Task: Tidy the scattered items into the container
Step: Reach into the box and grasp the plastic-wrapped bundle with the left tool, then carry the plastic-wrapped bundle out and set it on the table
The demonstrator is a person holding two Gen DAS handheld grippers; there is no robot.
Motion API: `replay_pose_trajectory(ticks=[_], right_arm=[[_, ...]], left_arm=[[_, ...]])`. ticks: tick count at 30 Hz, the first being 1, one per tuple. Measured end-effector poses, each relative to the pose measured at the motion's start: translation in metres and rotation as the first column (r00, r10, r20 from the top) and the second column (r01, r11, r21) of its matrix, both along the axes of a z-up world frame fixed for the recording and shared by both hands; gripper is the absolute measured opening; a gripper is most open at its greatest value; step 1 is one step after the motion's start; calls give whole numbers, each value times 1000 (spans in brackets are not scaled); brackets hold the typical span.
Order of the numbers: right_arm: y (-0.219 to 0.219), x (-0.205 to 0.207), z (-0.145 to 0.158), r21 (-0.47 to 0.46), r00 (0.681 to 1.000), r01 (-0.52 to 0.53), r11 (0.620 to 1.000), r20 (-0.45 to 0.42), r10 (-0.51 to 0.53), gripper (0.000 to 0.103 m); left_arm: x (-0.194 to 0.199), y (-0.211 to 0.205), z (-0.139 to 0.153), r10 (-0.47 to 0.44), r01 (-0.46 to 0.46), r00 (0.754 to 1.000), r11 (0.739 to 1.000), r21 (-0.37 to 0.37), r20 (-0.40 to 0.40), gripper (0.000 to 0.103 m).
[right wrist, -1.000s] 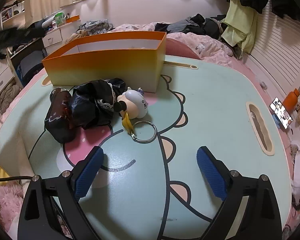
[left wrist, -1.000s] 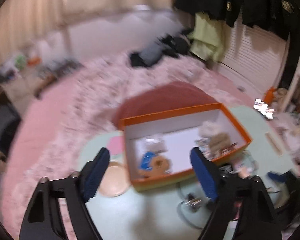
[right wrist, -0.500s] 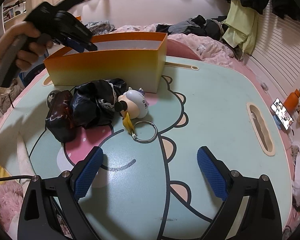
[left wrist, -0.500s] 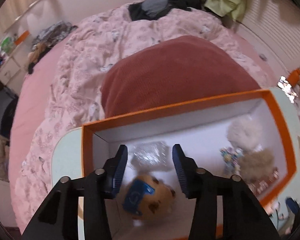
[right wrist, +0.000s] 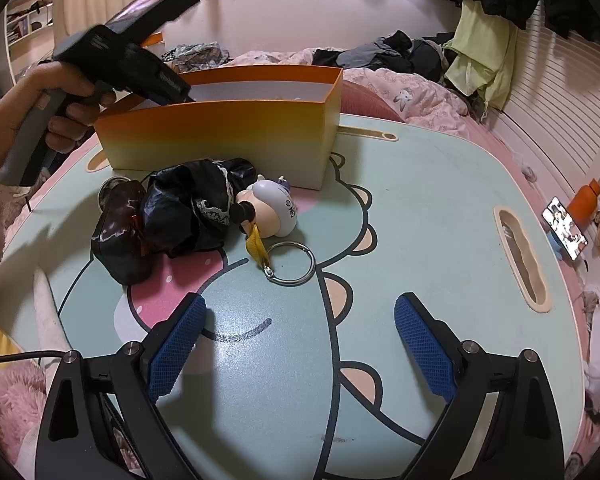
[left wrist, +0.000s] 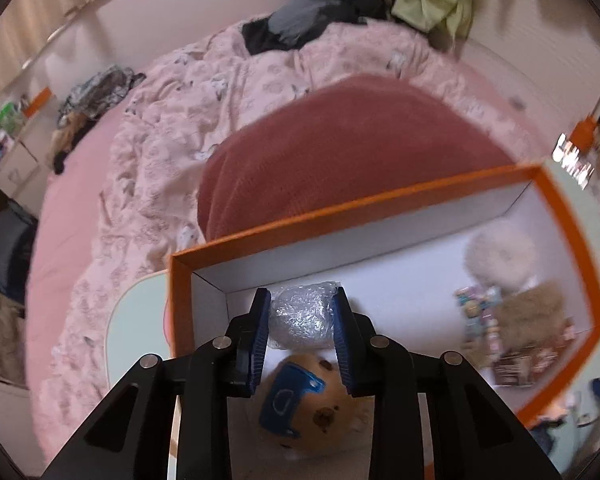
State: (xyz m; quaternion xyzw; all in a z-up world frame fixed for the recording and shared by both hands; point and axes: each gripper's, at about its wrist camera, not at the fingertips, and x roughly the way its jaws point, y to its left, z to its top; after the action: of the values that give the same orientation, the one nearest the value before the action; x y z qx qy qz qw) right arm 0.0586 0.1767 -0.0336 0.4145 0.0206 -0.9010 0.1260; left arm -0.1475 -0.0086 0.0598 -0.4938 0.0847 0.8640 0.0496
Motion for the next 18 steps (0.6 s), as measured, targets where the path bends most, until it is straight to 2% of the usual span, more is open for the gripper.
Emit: replay_pose_trajectory(ticks=[3, 6, 8, 12, 18], right_arm=[[0, 0, 0, -2, 1000, -1, 1000, 0, 1, 95], [0, 0, 0, -1, 1000, -1, 1000, 0, 1, 95], [0, 0, 0, -2, 1000, 0, 1000, 0, 0, 95], [0, 0, 0, -2, 1000, 4, 1000, 3, -4, 99], [1, -1, 0, -1, 1000, 4, 1000, 3, -4, 100]], left_arm=[[19, -5, 31, -15, 19, 997, 998, 67, -71, 28], [56, -9, 60, -43, 65, 986, 989, 131, -162, 28], [85, -7, 65, -73, 99, 977, 987, 125, -201, 28], [137, -11, 45, -114, 136, 976, 985, 106, -186, 28], [165, -30, -5, -10, 28, 994, 984, 175, -108, 28]])
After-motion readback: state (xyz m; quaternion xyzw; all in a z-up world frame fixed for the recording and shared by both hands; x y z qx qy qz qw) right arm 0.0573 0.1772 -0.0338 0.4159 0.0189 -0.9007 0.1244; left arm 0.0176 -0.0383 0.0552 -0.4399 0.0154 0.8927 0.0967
